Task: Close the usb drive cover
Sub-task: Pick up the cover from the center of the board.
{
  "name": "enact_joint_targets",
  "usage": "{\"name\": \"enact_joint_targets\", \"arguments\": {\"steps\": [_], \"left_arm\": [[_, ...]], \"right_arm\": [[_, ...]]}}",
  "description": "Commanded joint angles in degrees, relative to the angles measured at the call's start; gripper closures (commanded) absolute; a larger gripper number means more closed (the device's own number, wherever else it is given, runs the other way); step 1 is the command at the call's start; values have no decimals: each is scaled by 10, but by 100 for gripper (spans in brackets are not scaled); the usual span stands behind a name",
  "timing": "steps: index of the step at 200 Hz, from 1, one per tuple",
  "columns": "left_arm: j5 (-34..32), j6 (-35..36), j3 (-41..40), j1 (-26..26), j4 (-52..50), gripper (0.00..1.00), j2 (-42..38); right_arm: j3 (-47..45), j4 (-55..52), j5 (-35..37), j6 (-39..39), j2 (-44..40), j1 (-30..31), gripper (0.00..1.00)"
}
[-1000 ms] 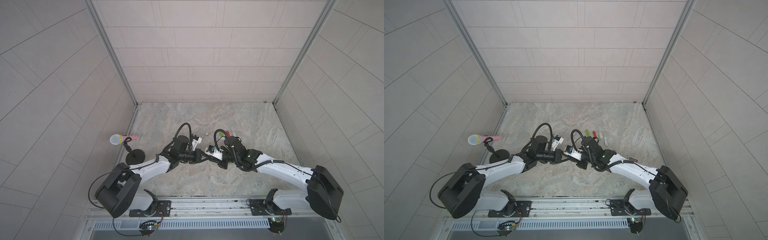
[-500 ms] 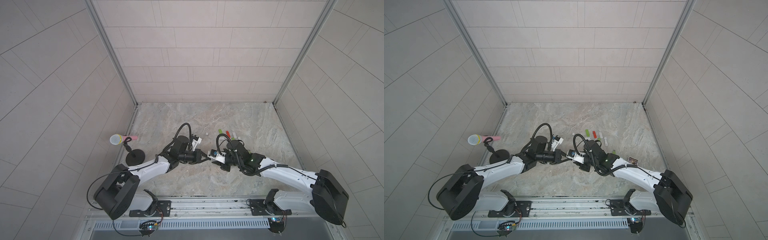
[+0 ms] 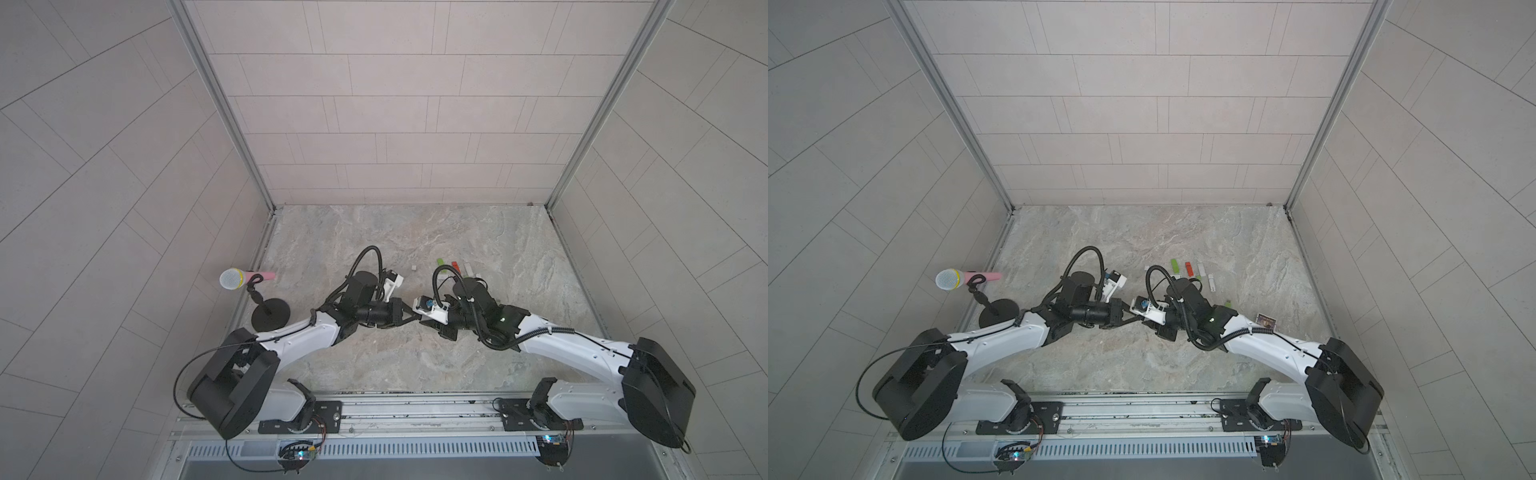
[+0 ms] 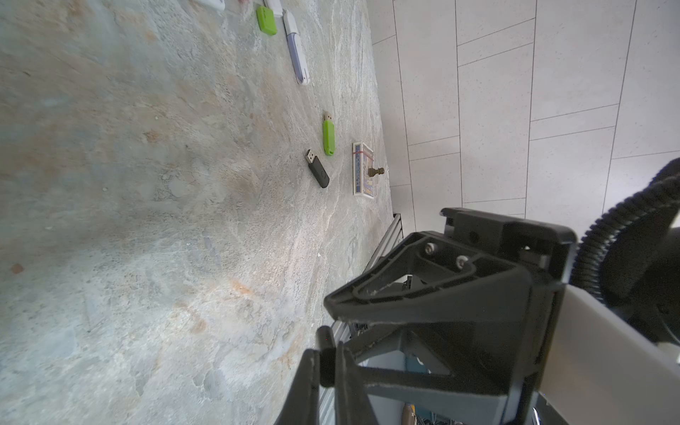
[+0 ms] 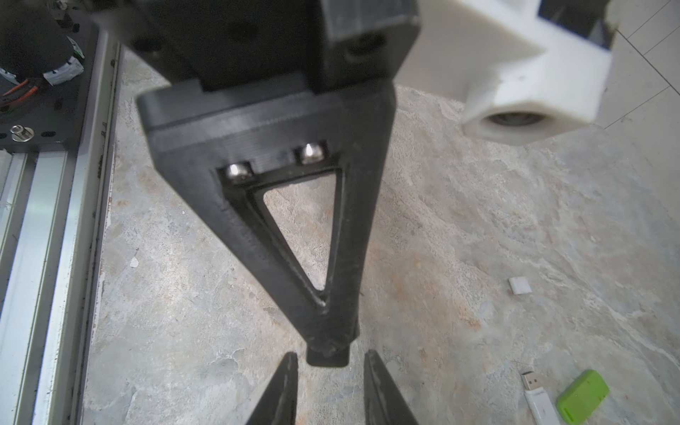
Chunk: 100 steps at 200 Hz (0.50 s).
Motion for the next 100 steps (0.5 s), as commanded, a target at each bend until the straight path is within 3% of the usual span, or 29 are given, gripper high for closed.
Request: {"name": "enact_joint_targets", "arguments": {"steps": [1,56,100], "left_arm": [[5,-3,10,-1,15,91,-8],[5,-3,8,-1,15,91,-9],[2,-2,7,-1,15,90,-6]], "right_arm": [[15,10,-9,2,7,2,69],[15,11,-7,2,11,2,83],[15,13,-12,1,4,2,85]]}}
